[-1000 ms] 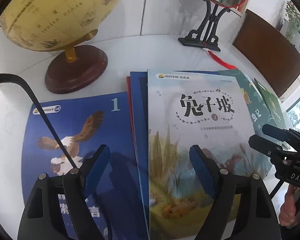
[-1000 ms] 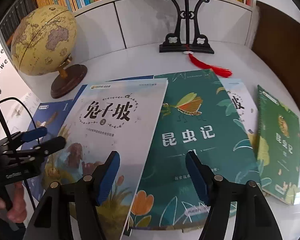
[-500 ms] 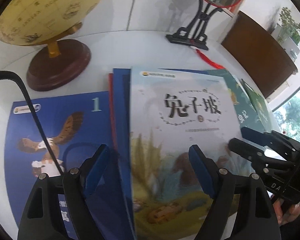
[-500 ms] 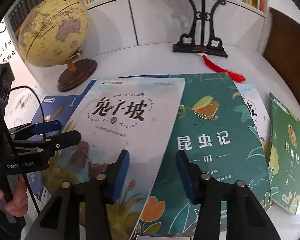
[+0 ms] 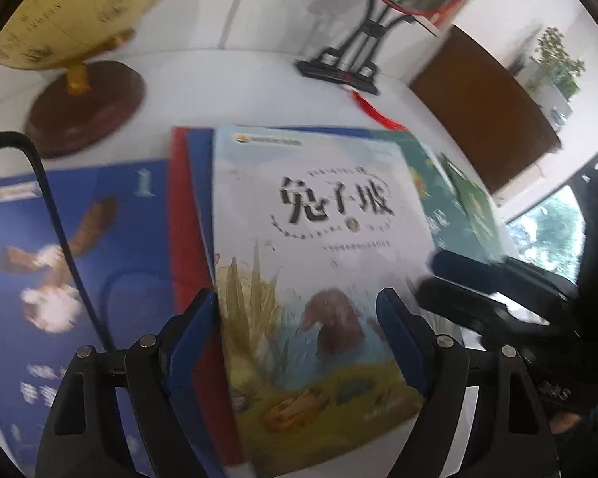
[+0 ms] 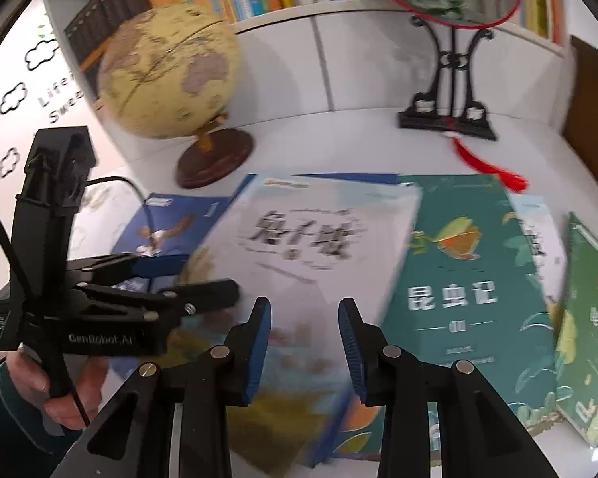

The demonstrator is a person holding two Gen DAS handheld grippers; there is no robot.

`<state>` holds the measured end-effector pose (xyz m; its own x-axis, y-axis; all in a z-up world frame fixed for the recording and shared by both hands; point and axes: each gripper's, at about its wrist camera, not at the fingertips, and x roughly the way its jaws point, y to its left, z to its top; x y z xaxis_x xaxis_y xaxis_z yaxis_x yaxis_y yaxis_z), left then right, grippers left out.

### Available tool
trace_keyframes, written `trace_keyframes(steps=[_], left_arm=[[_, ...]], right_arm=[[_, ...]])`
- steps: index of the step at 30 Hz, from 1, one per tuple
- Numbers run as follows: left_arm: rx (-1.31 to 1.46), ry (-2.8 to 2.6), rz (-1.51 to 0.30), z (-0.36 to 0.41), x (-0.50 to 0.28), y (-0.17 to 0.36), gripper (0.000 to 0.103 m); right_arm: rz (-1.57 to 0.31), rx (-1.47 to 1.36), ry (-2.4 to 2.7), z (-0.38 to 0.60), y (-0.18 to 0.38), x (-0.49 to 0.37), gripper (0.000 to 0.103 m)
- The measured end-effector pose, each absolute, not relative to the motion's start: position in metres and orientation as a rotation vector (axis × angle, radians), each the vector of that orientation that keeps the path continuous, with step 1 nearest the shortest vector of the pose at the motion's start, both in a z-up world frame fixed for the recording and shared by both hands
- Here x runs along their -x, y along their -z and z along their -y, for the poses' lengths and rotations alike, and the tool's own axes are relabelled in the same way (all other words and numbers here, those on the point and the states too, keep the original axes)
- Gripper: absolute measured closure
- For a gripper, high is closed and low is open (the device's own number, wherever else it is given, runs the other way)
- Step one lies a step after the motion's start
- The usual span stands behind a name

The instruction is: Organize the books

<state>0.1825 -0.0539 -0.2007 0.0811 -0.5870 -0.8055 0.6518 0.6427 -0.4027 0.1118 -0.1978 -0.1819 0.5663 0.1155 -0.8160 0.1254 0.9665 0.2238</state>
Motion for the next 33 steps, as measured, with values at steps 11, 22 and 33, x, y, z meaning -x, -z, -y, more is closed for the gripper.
trace_keyframes(steps=[11,22,33], left_arm=[[-0.025,0.928,-1.179,0.051,-0.185,0.201,0.024],[0.001,0.93,-1.183,0.049,-0.174,0.189,0.024],[-0.001,0.848,-1.192,0.046,-0.137,0.178,0.024]], right_arm=[[-1.027,-0.284,0.174,0.24,0.195,-0.107,0.045],[-1.031,-0.199,0.152,0.217,0.195,-0.115,0.063],[-1.076,-0.229,0.115,0.225,0.2,-0.096,0.063]])
